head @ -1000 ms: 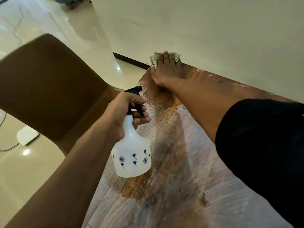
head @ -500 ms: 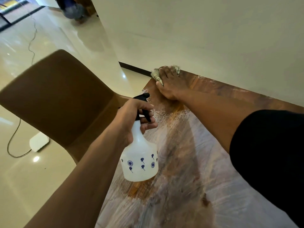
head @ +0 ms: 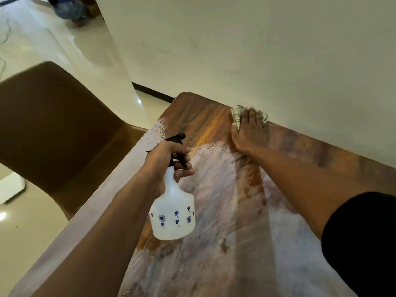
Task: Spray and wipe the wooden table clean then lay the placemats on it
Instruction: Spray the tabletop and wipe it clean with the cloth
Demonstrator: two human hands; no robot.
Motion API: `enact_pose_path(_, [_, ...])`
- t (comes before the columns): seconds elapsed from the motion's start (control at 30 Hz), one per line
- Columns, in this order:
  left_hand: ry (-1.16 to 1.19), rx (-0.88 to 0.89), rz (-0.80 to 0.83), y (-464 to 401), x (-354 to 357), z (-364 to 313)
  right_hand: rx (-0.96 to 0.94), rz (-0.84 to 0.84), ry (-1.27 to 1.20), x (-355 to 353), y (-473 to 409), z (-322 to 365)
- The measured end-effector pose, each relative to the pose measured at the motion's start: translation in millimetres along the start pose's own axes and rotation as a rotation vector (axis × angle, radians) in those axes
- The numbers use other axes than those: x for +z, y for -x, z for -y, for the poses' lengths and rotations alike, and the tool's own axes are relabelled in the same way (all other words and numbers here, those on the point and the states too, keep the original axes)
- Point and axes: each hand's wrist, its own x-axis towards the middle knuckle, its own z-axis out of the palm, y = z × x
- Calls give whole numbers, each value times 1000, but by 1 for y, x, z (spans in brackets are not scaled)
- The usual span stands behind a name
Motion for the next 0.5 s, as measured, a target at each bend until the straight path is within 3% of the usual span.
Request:
enact_pose_path(0.17, [-1,-11,9,1,5,4,66,-50,-5,1,25,-42])
enact_pose_path(0.33, [-76,-16,35,0,5,0,195,-11,-3,0,22,-13])
enact_pose_path(0.5, [-107,-2,29,-3,-2,-5,-301,145,67,-2,8,18])
